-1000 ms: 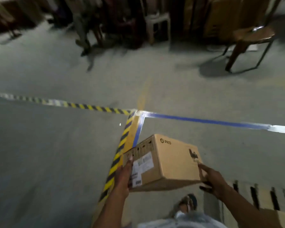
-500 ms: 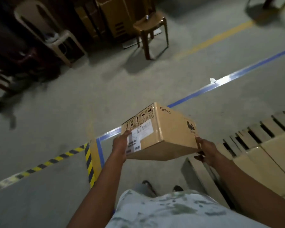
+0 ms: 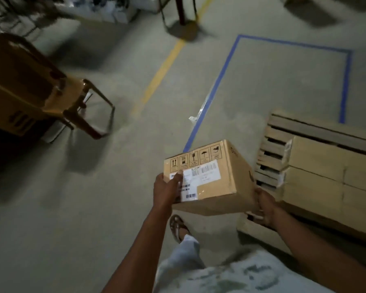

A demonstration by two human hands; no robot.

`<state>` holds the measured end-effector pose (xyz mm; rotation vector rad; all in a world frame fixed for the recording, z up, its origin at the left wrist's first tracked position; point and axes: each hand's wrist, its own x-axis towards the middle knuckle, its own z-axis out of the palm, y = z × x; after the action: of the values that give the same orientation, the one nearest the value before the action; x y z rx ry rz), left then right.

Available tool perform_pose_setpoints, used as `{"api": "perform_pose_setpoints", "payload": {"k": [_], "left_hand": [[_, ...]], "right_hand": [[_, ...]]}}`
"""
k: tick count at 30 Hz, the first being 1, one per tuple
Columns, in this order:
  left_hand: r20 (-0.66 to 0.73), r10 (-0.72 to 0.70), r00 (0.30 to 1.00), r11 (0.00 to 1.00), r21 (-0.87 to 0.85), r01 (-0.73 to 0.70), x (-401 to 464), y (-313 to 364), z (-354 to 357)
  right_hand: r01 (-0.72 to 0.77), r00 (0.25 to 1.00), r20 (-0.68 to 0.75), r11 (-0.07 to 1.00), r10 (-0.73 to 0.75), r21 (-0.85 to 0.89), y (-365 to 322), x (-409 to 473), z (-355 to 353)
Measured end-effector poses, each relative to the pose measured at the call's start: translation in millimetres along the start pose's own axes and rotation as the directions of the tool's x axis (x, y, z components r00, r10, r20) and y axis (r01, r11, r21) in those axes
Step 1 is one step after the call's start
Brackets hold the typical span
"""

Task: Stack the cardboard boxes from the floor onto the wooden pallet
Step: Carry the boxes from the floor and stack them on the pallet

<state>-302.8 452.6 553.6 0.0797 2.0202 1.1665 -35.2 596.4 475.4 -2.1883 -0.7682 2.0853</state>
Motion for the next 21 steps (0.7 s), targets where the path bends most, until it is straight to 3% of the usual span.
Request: {"api": "perform_pose_setpoints", "payload": {"k": [5, 8, 11, 15, 17, 20, 21], "left_hand": [[0.215, 0.110, 0.970, 0.987, 0.094, -0.132, 78.6, 98.3, 21.4], [0.363, 0.104, 0.926, 0.976, 0.141, -0.165, 113.6, 146.9, 61.4], [0.522, 0.122, 0.844, 0.955, 0.171, -0.244, 133.3, 186.2, 113.2], [0.673, 0.130, 0.728, 0.898, 0.232, -0.375, 160.0, 230.6, 188.2], [0.733, 0.109, 0.671, 0.866, 0.261, -0.426, 177.9, 256.6, 227.7], [0.867, 0.034, 0.498, 0.780, 0.288, -0.556, 197.5, 292.7, 289.2], [0.880, 0.026, 0.474, 0.775, 0.282, -0.565, 199.6, 306.8, 309.2]], "right_hand": [[-0.074, 0.995, -0.045, 0.976, 0.084, 0.205, -43.4, -10.2, 23.5], [-0.062, 0.994, -0.062, 0.941, 0.087, 0.333, -63.1, -11.6, 20.7], [-0.062, 0.989, -0.078, 0.838, 0.124, 0.543, -76.0, -2.9, 15.3], [0.020, 0.990, -0.099, 0.607, 0.097, 0.794, -93.4, 31.7, 10.4], [0.062, 0.996, -0.084, 0.440, 0.030, 0.896, -110.1, 52.7, 7.0], [0.050, 0.931, -0.021, 0.070, -0.364, 0.996, -137.4, 66.8, -0.7], [0.044, 0.919, -0.061, -0.052, -0.390, 0.998, -147.7, 70.9, -5.9]]}}
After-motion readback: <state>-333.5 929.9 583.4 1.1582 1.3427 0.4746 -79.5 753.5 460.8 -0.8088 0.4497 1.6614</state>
